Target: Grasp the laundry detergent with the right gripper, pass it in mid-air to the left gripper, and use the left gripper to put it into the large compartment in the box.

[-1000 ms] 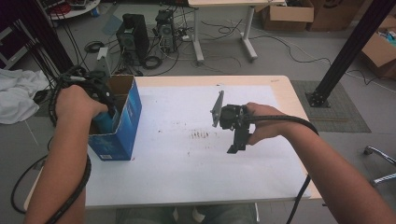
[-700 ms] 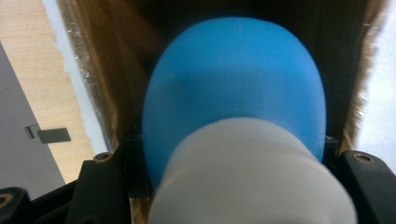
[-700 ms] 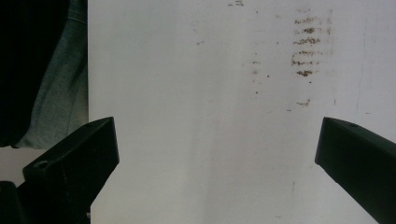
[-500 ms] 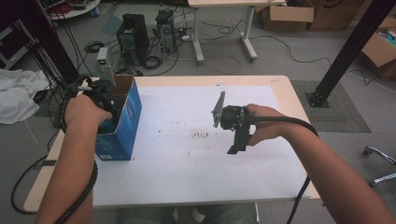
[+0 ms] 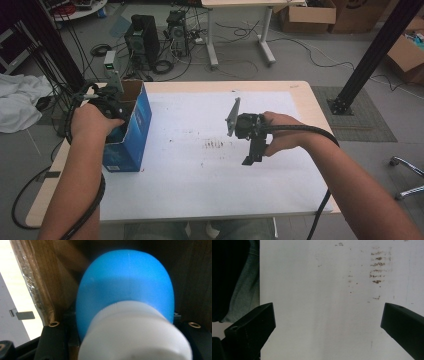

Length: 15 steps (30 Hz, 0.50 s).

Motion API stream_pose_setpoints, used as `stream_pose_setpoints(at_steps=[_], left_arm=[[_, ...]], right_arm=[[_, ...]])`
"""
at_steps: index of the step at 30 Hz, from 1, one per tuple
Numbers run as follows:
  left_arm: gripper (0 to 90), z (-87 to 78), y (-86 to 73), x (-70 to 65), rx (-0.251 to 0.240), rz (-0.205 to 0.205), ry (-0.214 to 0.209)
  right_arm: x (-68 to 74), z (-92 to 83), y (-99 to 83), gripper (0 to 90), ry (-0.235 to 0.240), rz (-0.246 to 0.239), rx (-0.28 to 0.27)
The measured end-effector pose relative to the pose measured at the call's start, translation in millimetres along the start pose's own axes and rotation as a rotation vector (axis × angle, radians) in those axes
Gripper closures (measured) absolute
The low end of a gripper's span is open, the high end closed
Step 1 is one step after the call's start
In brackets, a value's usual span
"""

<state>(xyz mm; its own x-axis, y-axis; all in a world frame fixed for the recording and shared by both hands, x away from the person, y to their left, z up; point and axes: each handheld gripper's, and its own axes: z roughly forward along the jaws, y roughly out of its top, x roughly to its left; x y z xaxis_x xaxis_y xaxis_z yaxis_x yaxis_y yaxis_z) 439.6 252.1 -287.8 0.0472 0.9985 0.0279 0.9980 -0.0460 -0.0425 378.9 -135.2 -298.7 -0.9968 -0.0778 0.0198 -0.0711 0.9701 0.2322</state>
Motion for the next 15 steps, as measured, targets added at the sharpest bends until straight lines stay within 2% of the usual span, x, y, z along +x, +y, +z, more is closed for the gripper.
stream_pose_setpoints(at_steps=[6,15], left_arm=[[31.6,0.0,-0.6,0.8,-0.016,0.005,-0.028],[29.5,-7.1,-0.5,-2.5,-0.02,0.014,-0.011]], right_arm=[[-0.2,0.8,-0.3,0.0,0.004,0.004,0.002],[0.8,1.1,-0.7,0.0,0.007,0.007,0.005]])
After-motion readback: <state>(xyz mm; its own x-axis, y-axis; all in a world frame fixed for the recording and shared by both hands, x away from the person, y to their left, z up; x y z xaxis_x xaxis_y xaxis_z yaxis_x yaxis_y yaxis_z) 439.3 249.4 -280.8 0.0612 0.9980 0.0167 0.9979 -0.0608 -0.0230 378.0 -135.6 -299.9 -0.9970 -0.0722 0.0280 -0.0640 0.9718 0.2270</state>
